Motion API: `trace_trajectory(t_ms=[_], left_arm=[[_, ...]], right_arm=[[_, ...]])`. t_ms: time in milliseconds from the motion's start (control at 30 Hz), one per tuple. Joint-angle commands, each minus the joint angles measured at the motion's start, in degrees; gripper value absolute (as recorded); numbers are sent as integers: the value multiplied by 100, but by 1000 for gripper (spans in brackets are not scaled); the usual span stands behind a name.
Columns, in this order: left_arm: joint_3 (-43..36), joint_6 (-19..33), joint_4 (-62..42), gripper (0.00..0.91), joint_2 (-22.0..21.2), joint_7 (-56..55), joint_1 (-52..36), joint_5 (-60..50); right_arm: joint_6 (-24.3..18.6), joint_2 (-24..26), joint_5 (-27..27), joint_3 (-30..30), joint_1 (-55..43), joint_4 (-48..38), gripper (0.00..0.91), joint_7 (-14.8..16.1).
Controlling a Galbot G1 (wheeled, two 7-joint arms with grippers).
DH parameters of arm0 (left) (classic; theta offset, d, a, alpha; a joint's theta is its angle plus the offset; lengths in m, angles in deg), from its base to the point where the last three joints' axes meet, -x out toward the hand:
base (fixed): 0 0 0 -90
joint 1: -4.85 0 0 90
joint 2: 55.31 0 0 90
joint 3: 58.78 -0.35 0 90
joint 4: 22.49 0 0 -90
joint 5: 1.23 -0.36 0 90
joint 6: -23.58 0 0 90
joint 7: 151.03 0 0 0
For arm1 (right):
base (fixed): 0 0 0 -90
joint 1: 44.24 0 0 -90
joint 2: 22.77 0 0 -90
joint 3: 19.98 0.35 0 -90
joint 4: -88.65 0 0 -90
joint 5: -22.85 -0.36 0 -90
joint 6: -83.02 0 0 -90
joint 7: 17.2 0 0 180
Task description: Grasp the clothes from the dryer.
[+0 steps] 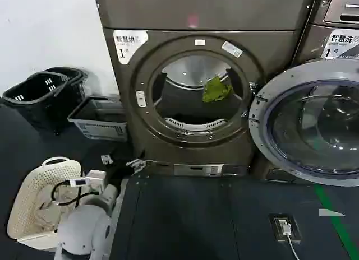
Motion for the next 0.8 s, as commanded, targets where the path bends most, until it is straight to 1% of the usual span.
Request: trace_trajectory(t_ms=[33,367,800], left_arm=[[5,-280,17,907,17,-2,11,-22],[-10,-280,41,907,26,-6,56,-37],[-2,-280,22,907,22,-17,30,-35]], right_arm=[[-534,-40,-100,-56,11,-97,907,-106],[-416,-28,-151,-61,6,-117,907,-203],[-386,-16,-170,-127,-57,-134,907,-175]])
